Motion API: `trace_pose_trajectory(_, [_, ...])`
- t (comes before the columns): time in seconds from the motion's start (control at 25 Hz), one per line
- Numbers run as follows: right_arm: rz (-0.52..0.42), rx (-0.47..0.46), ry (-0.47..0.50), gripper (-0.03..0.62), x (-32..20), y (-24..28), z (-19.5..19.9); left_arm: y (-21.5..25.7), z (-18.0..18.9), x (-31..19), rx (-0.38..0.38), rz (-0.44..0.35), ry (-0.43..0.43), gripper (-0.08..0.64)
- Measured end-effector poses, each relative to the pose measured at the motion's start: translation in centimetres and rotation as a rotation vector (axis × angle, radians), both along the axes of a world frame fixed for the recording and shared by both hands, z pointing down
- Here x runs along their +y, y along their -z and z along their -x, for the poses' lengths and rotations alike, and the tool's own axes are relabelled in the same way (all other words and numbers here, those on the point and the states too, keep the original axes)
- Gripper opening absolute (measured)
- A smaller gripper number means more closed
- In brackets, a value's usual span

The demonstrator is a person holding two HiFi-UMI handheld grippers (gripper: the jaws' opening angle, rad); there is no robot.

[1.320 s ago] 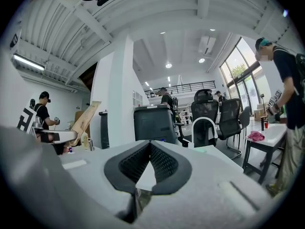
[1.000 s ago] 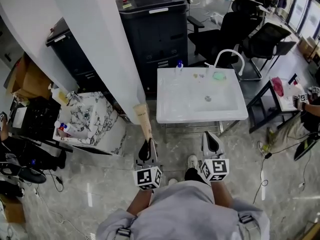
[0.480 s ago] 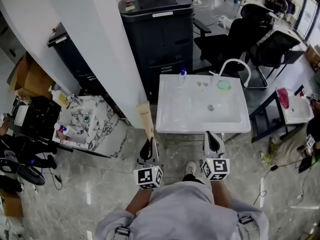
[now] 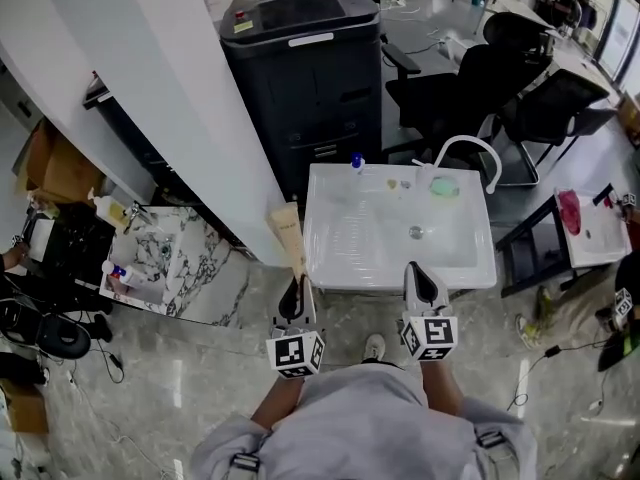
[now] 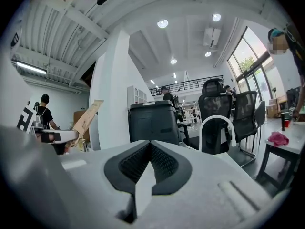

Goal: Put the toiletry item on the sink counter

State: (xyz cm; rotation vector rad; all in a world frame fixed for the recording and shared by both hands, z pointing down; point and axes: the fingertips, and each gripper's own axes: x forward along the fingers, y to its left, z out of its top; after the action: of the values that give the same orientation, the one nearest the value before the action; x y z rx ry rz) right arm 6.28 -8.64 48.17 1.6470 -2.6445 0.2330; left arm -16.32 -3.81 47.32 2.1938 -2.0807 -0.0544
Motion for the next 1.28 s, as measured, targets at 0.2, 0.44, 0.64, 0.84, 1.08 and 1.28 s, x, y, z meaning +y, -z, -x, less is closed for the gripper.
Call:
trace_pose_trajectory(0.2, [-0.001, 0.006, -0.01, 0.002, -3.9, 0.2, -2.9, 0.1, -2.2, -4.0, -0.004, 0.008, 0.003, 0.04])
trace_pose_trajectory(0.44, [-0.004, -0.001, -0.028, 0.002, -8.2, 0.1, -6.4, 0.7, -4.8, -8.9, -0.013, -0.009, 0.002, 0.04])
trace_pose_trajectory(0.64, [0.0, -0.001, -0.025, 0.002, -11.2, -0.3, -8.1, 0.7, -6.4, -11.8, -0.014, -0.01, 0.01, 0.04])
trace_pose_trajectory(0.84, [0.004, 0.0, -0.022, 0.002, -13.1, -0.6, -8.8, 0.7, -7.2, -13.2, -0.011, -0.005, 0.012, 0.04])
trace_pose_trajectory(1.08, [0.006, -0.01, -0.022, 0.002, -13.8, -0.6, -7.9, 0.2, -7.0, -14.4, -0.013, 0.004, -0.005, 0.04])
trace_pose_trajectory(1.28, [0.011, -0.003, -0.05, 0.002, -14.2, -0.5, -7.0, 0.1, -6.1, -15.2, -0.014, 0.014, -0.038, 0.04])
